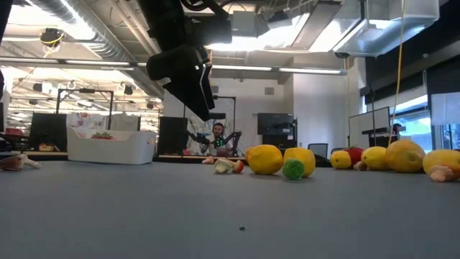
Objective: Sort produce into baskets
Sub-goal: Put the green mushroom into the yellow bin, then put the red mushroom into the yellow bin
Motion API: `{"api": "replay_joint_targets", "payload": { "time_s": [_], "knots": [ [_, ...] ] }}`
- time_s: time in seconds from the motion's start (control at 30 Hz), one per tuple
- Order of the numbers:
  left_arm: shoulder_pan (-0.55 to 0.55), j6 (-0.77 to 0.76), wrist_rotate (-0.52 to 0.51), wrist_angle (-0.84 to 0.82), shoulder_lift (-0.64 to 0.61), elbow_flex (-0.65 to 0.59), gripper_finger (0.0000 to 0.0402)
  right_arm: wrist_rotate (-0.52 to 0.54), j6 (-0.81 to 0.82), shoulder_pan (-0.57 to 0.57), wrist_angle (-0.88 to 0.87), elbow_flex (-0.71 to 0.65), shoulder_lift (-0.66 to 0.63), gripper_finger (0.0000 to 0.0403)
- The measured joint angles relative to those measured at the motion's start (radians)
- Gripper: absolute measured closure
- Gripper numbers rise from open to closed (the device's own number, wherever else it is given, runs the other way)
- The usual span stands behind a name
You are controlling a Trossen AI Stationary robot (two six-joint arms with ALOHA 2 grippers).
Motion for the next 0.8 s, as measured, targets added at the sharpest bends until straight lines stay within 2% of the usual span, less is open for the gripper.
{"api": "replay_joint_targets", "payload": {
  "time_s": [0.17,0.53,0.8],
  "knots": [
    [0.000,0.000,0.000,-0.003,0.000,0.000,0.0011,-0.044,0.012,0.002,-0.075,0.000,0.001,0.0349],
    [0.000,-0.005,0.000,-0.003,0.000,0.000,0.0011,-0.064,-0.016,0.001,-0.125,0.000,-0.001,0.0248],
    [0.000,-0.005,0.000,-0.003,0.000,0.000,0.0011,-0.057,-0.039,0.001,-0.127,-0.002,-0.071,0.0235]
  ]
}}
